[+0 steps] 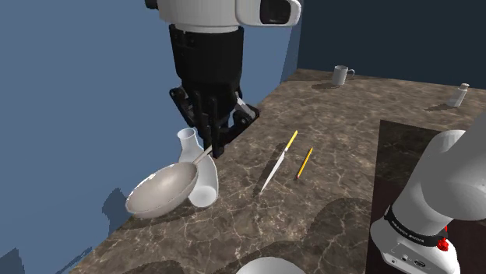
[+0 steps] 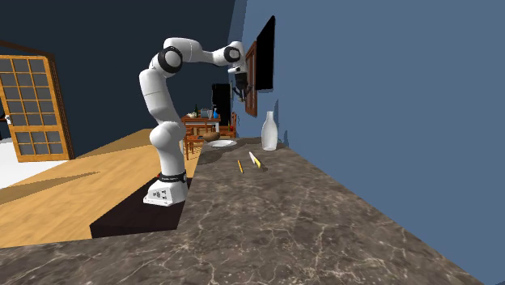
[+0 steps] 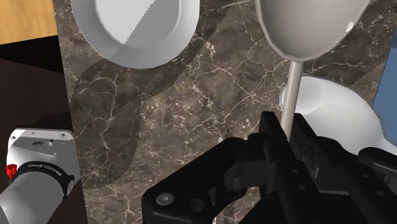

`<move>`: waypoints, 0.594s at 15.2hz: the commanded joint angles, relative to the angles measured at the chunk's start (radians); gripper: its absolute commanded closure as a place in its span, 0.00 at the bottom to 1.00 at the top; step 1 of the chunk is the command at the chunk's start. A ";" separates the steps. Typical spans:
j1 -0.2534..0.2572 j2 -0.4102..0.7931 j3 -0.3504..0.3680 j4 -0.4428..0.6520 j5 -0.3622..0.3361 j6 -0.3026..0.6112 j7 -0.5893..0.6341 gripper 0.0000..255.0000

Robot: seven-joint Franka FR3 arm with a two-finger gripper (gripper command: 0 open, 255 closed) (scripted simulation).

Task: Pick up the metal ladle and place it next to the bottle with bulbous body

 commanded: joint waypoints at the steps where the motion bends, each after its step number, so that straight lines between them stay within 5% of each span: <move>1: 0.003 -0.007 0.002 -0.034 0.005 0.029 0.001 1.00; 9: 0.012 -0.034 0.000 -0.163 0.025 0.136 -0.011 1.00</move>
